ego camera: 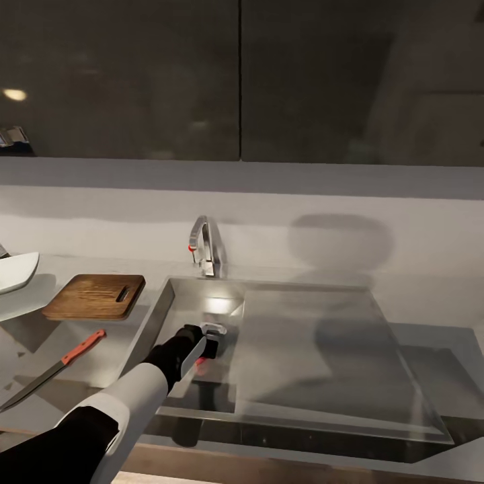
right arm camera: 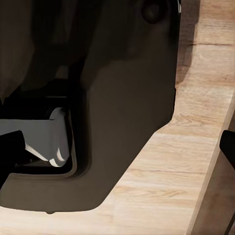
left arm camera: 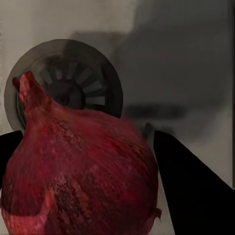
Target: In the kitchen, take the Vidalia onion out of the sink, dice it on the chopping board with the paring knife, put the diced onion into the bowl on the countertop, then place both the paring knife and the chopping board into the sink.
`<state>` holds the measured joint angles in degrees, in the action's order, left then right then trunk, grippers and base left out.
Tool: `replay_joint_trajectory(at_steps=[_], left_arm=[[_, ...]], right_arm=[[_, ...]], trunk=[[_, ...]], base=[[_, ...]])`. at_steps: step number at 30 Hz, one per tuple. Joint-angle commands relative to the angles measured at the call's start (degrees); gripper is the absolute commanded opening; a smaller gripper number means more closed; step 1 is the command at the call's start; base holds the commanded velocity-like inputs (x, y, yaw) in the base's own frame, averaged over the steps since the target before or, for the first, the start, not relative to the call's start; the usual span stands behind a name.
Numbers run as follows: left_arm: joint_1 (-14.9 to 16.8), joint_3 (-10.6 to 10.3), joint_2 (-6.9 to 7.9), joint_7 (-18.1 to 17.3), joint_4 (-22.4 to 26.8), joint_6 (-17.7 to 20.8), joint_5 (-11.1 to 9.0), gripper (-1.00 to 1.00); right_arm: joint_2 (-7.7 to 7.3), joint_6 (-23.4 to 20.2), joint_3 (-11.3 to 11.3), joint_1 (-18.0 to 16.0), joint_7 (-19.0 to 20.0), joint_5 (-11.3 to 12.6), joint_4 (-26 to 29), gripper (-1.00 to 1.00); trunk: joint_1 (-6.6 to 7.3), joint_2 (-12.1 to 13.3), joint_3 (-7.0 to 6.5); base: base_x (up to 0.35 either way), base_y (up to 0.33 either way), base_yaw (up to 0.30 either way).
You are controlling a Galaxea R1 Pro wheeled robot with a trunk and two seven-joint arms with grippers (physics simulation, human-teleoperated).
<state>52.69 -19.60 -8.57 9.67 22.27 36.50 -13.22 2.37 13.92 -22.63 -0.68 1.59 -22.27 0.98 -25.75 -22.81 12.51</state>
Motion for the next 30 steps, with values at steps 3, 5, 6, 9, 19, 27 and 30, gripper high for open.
replay_joint_trajectory(at_steps=[3, 5, 6, 9, 19, 27, 30], left_arm=[[0.0, -0.4, 0.04, 0.4, 1.6, 0.3, -0.5, -1.0], [0.0, -0.4, 0.09, 0.6, 3.7, 0.5, -0.5, -1.0], [0.0, -0.4, 0.11, 0.6, 4.8, 0.6, -0.5, -1.0], [0.0, -0.3, 0.13, 0.7, 9.4, 0.8, -0.5, -1.0], [0.0, -0.3, 0.27, 0.8, 22.7, 9.7, -0.3, -1.0], [0.0, -0.3, 0.51, 0.8, 31.2, 15.7, -0.2, -1.0], [0.0, -0.3, 0.64, 0.8, 33.8, 16.5, -0.2, -1.0]], right_arm=[[0.0, 0.1, -0.5, 0.0, 0.2, -0.3, 0.0, 1.0], [0.0, 0.1, -0.5, 0.0, 0.2, -0.3, 0.0, 1.0], [0.0, 0.1, -0.5, 0.0, 0.2, -0.3, 0.1, 1.0], [0.0, 0.1, -0.5, 0.0, 0.2, -0.3, 0.1, 1.0], [0.08, 0.1, -0.5, 0.0, 0.2, -0.3, 0.1, 1.0], [0.09, 0.2, -0.5, 0.0, 0.3, -0.3, 0.2, 1.0], [0.09, 0.2, -0.5, 0.0, 0.3, -0.3, 0.2, 1.0]], trunk=[[-0.03, -0.1, 0.11], [-0.03, -0.1, 0.11], [-0.03, -0.1, 0.11], [-0.03, -0.1, 0.11], [-0.03, -0.1, 0.11], [-0.03, -0.1, 0.11], [-0.03, -0.1, 0.11]], base=[[0.0, 0.0, 0.0], [0.0, 0.0, 0.0], [0.0, 0.0, 0.0], [0.0, 0.0, 0.0], [0.0, 0.0, 0.0], [0.0, 0.001, 0.0], [0.0, 0.113, 0.0]])
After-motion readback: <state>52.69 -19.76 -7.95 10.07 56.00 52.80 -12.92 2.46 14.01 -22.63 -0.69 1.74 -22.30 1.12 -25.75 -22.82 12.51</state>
